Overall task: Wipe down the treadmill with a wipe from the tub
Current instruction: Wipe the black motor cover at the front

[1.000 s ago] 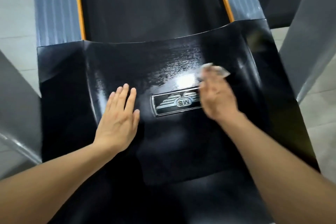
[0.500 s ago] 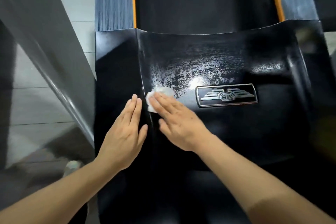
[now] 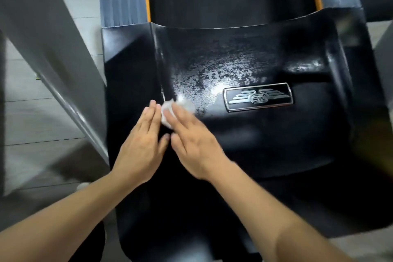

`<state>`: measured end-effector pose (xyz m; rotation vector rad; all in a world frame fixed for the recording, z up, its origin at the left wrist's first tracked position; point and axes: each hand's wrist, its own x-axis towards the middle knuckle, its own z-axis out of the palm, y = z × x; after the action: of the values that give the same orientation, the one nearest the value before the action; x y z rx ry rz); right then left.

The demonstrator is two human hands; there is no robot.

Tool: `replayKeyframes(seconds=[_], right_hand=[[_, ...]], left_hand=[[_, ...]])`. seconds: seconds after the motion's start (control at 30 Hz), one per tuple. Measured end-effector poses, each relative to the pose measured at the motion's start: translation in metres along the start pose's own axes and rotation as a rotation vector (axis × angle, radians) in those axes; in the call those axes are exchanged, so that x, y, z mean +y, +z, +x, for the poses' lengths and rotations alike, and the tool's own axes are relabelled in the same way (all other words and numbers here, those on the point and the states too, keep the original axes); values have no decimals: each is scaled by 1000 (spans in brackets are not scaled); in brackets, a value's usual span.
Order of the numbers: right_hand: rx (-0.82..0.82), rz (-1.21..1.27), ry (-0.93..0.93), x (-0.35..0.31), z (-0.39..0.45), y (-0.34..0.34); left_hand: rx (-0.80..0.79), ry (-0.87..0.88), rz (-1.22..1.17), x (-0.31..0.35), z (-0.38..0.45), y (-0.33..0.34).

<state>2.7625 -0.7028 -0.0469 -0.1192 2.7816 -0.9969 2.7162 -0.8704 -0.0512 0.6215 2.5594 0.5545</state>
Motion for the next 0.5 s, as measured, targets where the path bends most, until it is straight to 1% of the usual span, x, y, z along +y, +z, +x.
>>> replayKeyframes(seconds=[0.07,0.13,0.2,0.27,0.37,0.43,0.5], right_hand=[[-18,-54,-6,7,-55,-5],[-21,-121,19,24,-73,-14],[39,-201,108,41,-52,-20],[101,-263,232,56,-11,-27],[95,-265,348,58,35,-20],[159,-245,349,43,22,-9],[181,-173,226,14,-24,7]], left_hand=[[7,-26,8,5,-1,-1],[6,-36,25,9,-1,0],[0,-43,33,11,-1,-1],[-2,-45,38,11,-1,0],[12,-33,76,9,-2,1],[11,-26,90,11,-1,1],[23,-31,118,10,0,1]])
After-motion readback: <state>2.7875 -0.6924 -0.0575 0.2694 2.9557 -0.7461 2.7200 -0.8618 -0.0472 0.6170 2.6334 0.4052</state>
